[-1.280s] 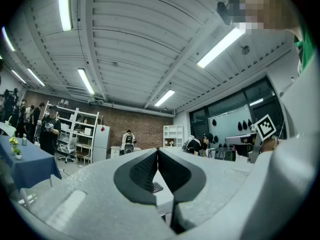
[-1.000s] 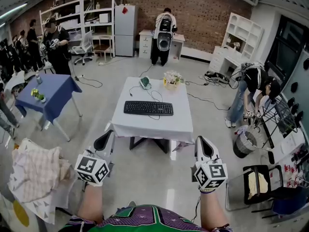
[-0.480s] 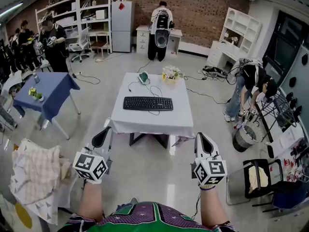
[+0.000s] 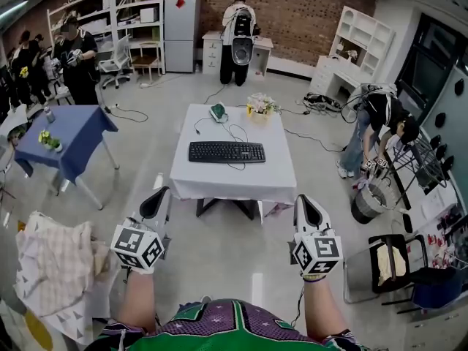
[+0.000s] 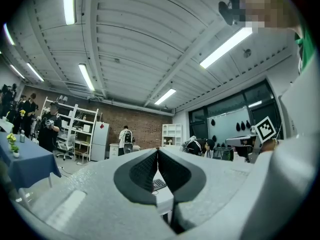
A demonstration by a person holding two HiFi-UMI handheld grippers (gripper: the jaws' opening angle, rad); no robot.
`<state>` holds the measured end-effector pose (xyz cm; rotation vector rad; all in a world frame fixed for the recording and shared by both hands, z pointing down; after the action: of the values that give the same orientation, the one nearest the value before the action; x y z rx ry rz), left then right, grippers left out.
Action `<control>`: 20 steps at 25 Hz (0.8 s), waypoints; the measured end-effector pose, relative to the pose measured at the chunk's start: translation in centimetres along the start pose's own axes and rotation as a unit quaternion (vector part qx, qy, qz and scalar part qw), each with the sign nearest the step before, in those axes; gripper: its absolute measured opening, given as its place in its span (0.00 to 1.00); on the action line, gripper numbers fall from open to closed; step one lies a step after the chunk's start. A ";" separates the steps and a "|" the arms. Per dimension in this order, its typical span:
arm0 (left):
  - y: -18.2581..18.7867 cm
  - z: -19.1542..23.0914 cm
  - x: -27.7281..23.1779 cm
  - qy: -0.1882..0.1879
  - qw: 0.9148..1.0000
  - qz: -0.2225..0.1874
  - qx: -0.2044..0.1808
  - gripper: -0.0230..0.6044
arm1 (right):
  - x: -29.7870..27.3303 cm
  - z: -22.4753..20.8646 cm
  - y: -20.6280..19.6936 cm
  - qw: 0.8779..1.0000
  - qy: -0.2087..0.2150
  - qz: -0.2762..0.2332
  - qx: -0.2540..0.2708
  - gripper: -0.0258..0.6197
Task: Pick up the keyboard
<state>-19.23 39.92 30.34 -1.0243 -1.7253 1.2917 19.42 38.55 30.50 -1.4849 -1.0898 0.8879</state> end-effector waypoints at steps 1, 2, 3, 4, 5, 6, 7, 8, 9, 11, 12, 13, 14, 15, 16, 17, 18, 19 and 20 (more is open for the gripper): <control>-0.2 0.6 -0.1 -0.002 1.000 0.000 -0.001 0.07 | -0.4 0.5 -0.1 1.000 -0.002 0.001 -0.001 0.04; -0.3 1.3 -0.1 -0.004 1.000 0.000 -0.001 0.07 | -0.7 0.9 -0.3 1.000 -0.003 0.001 -0.002 0.04; -0.4 1.9 -0.1 -0.007 1.000 0.000 0.000 0.07 | -1.1 1.5 -0.4 1.000 -0.004 0.002 -0.002 0.04; -0.6 2.5 -0.1 -0.009 1.000 0.000 0.001 0.07 | -1.5 2.0 -0.5 1.000 -0.005 0.003 -0.001 0.04; -0.8 3.1 -0.1 -0.012 1.000 0.000 0.002 0.07 | -1.8 2.5 -0.7 1.000 -0.006 0.003 -0.001 0.04; -1.1 3.6 -0.1 -0.014 1.000 0.000 0.002 0.07 | -2.1 3.0 -0.9 1.000 -0.006 0.004 -0.003 0.04; -1.4 4.1 -0.1 -0.016 1.000 0.001 0.003 0.07 | -2.4 3.4 -1.1 1.000 -0.006 0.005 -0.006 0.04; -1.6 4.5 -0.2 -0.018 1.000 0.001 0.003 0.07 | -2.6 3.8 -1.4 1.000 -0.006 0.006 -0.006 0.04; -1.8 4.8 -0.3 -0.019 1.000 0.002 0.004 0.07 | -2.8 4.1 -1.5 1.000 -0.008 0.008 -0.005 0.04; -2.3 5.5 -0.5 -0.019 1.000 0.002 0.009 0.07 | -3.2 4.5 -1.8 1.000 -0.010 0.013 0.000 0.04; -2.5 5.7 -0.6 -0.019 1.000 0.001 0.012 0.07 | -3.5 4.6 -2.0 1.000 -0.011 0.017 0.002 0.04; -2.8 5.9 -0.7 -0.020 1.000 0.001 0.015 0.07 | -3.7 4.6 -2.0 1.000 -0.012 0.020 0.004 0.04; -3.1 6.0 -0.8 -0.020 1.000 0.002 0.017 0.07 | -4.0 4.6 -2.1 1.000 -0.014 0.022 0.006 0.04; -3.3 6.1 -1.0 -0.021 1.000 0.004 0.019 0.07 | -4.2 4.5 -2.1 1.000 -0.016 0.023 0.007 0.04; -3.6 6.2 -1.2 -0.022 1.000 0.005 0.021 0.07 | -4.5 4.4 -2.1 1.000 -0.017 0.024 0.007 0.04; -3.9 6.2 -1.5 -0.021 0.999 0.007 0.023 0.07 | -4.8 4.2 -2.1 1.000 -0.018 0.024 0.008 0.04; -4.1 6.3 -1.8 -0.020 0.999 0.008 0.025 0.07 | -5.2 4.0 -2.1 0.999 -0.018 0.025 0.008 0.04; -4.3 6.4 -2.1 -0.018 0.999 0.010 0.027 0.07 | -5.7 3.8 -2.2 0.999 -0.016 0.027 0.007 0.04; -4.5 6.5 -2.3 -0.016 0.999 0.012 0.028 0.07 | -6.2 3.6 -2.3 0.999 -0.014 0.029 0.007 0.04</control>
<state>-24.87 34.53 33.09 -0.9997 -1.6967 1.3709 13.71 33.88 32.04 -1.5039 -1.0632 0.9578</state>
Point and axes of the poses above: the fingertips, and each gripper's own axes: x backward along the fingers, z to its left, y out of its top, the point moved 8 cm from there along x, backward along the fingers, and after that the axes turned 14 degrees about -x, right-handed, at the moved point
